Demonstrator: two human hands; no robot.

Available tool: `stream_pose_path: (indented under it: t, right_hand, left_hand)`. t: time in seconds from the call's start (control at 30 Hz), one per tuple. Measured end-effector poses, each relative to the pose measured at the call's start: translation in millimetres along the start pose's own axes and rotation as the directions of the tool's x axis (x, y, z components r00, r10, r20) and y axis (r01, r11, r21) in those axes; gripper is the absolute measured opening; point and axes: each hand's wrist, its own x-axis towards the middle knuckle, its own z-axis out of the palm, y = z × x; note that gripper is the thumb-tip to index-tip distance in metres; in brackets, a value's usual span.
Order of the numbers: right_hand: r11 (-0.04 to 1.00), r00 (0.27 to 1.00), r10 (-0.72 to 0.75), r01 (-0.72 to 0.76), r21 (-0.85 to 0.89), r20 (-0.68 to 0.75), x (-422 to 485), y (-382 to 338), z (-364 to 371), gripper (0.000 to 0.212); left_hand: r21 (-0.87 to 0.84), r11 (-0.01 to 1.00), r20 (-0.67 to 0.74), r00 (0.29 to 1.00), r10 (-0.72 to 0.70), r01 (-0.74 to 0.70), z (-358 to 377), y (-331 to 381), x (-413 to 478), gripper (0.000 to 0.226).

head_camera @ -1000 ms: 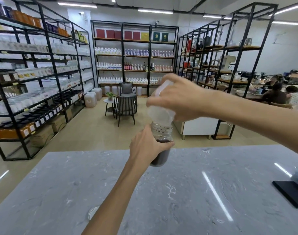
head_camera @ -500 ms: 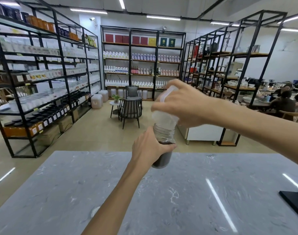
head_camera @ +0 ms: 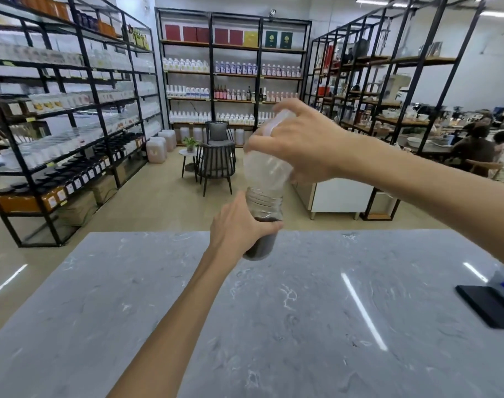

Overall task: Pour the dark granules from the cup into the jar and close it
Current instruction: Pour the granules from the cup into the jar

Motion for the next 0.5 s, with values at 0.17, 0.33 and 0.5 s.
stream_pose_path:
  t: [0.17,0.33,0.5]
  right_hand:
    - [1.000,0.999,-0.021,0.022,0.004,-0.025,1.0,-2.2,-1.3,0.070]
    - [0.998,0.998,-0.061,0.062,-0.032,0.023,1.8,-7.8,-0.3,0.068]
    - [0.999,0.998,-0.047,0.048,0.015,-0.032,2.0,-18.8,10.1,0.067]
  left_hand:
    - [0.012,1.000,-0.011,1.000,0.010,-0.010,-1.3,-3.5,-1.7,0.079]
    - [0.008,1.000,0.003,1.000,0.009,-0.009,1.7,-9.8,-2.7,0.079]
    - [-0.002,1.000,0.023,1.000,0.017,-0.017,7.0,-19.7,-4.3,0.081]
